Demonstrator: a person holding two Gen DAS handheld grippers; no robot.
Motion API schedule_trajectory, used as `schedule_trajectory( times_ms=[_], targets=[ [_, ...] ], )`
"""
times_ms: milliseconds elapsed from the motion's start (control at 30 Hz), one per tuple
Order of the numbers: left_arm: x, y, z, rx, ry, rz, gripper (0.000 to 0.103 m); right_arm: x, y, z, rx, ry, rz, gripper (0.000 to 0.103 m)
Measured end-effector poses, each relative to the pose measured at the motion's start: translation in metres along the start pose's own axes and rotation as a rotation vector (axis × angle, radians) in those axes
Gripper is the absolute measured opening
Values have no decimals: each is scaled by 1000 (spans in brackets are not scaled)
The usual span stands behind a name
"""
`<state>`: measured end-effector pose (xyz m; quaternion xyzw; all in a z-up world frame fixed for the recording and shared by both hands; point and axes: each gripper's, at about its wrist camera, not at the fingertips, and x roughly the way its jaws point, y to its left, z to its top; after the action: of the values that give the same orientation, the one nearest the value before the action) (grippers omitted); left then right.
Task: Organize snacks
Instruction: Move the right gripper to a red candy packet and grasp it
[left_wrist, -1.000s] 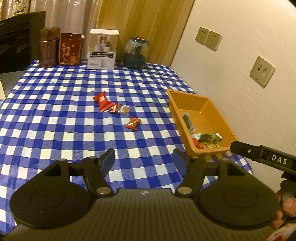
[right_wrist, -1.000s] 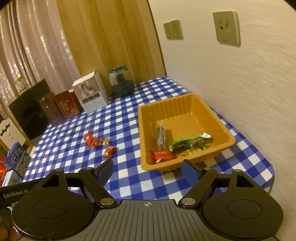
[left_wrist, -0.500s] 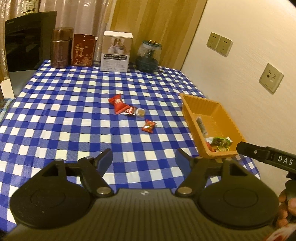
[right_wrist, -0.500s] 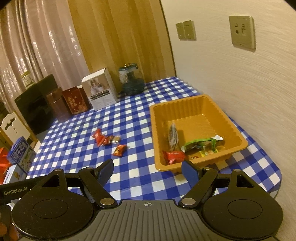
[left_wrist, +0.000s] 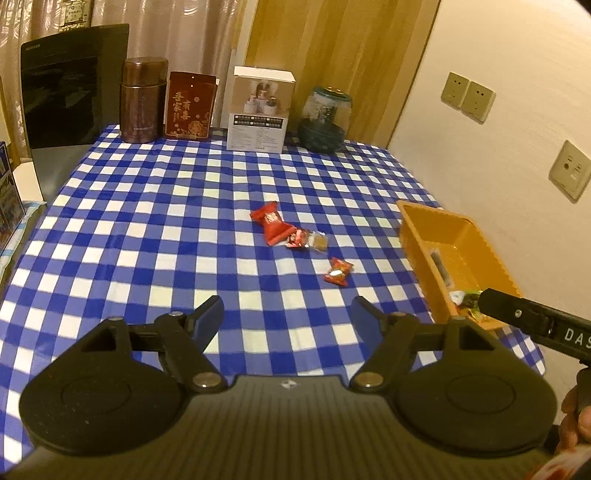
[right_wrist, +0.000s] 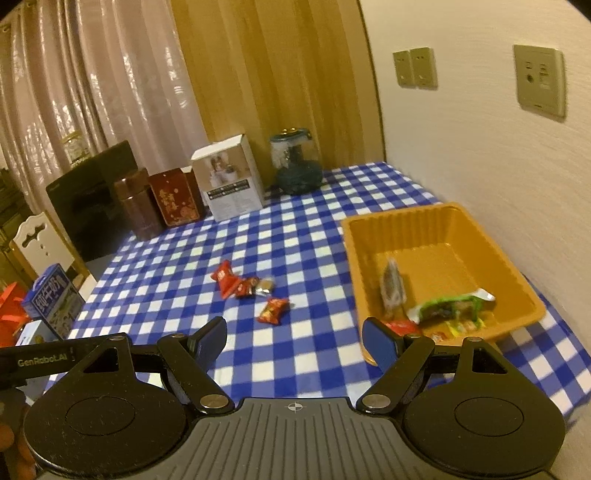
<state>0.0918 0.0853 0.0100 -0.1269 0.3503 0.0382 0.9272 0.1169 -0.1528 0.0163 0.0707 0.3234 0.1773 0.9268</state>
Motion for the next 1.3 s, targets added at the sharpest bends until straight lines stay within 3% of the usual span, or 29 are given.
schedule_trajectory(
  times_ms=[433,500,833,1133,1300],
  targets=[
    [82,32,35,30,27,8,75,99,26,0,-54,56,33,79],
    [95,37,40,41,28,10,75,114,27,0,-61,66,35,66],
    [153,58,51,47,44,22,75,192,21,-6,-32,148,20,54],
    [182,61,58,27,74,-28,75,227,26,-2,-21,183,-23,41],
    [185,61,56,15,95,-66,75,237,31,-3,-40,209,-61,26]
  ],
)
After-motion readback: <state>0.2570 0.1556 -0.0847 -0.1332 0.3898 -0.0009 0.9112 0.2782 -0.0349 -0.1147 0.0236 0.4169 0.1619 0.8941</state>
